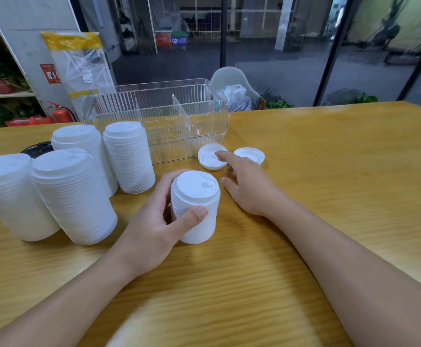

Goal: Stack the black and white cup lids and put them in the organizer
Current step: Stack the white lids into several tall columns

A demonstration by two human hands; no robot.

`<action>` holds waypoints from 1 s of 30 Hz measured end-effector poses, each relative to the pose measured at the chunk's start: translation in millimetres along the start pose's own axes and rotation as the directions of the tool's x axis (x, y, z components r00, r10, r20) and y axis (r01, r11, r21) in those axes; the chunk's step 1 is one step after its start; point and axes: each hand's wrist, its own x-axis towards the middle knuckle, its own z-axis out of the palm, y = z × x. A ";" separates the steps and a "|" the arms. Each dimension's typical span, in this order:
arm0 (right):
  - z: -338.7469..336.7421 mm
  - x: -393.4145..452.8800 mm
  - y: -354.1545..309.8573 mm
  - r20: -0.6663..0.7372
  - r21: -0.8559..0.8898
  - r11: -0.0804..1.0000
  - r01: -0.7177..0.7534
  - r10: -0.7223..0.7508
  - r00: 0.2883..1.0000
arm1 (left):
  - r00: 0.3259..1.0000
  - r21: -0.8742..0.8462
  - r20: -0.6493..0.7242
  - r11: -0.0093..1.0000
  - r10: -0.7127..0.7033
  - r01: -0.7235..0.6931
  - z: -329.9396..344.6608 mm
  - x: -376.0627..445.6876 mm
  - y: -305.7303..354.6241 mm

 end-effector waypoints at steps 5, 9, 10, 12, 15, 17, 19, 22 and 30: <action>1.7 1.8 4.0 -0.025 -0.010 1.000 0.014 -0.014 1.000 | 1.000 -0.001 -0.001 1.000 0.009 -0.009 0.0 0.6 -0.5; 2.5 -5.7 7.9 -0.081 0.084 0.993 0.085 -0.079 0.994 | 1.000 0.001 -0.005 1.000 0.008 -0.008 -0.7 0.9 -1.1; 0.9 -7.4 9.0 -0.111 0.060 0.993 0.100 -0.093 0.989 | 1.000 0.002 -0.006 1.000 0.007 -0.007 -0.8 1.1 -1.7; -4.2 -8.1 12.5 -0.157 -0.036 0.993 0.116 -0.121 0.980 | 1.000 0.004 -0.002 1.000 0.001 -0.001 -0.9 1.1 -1.7; -10.1 -7.0 17.3 -0.103 -0.146 0.983 0.107 -0.123 0.987 | 1.000 0.009 -0.004 1.000 -0.002 0.002 -1.0 0.8 -2.0; -9.8 -7.3 19.8 -0.071 -0.162 0.981 0.109 -0.121 0.990 | 1.000 0.012 -0.002 1.000 0.000 0.000 -1.0 0.5 -1.1; -8.6 -6.8 21.4 -0.075 -0.143 0.984 0.109 -0.121 0.990 | 1.000 0.010 -0.003 1.000 0.004 -0.004 -0.9 0.1 -0.8; -5.7 -3.7 24.5 -0.093 -0.135 0.983 0.124 -0.137 0.986 | 1.000 0.004 -0.004 1.000 0.004 -0.004 -1.4 -0.4 -1.1; 1.2 1.3 21.9 -0.144 -0.225 0.960 0.165 -0.201 0.969 | 1.000 0.000 -0.006 1.000 0.015 -0.015 -1.1 -0.6 -0.1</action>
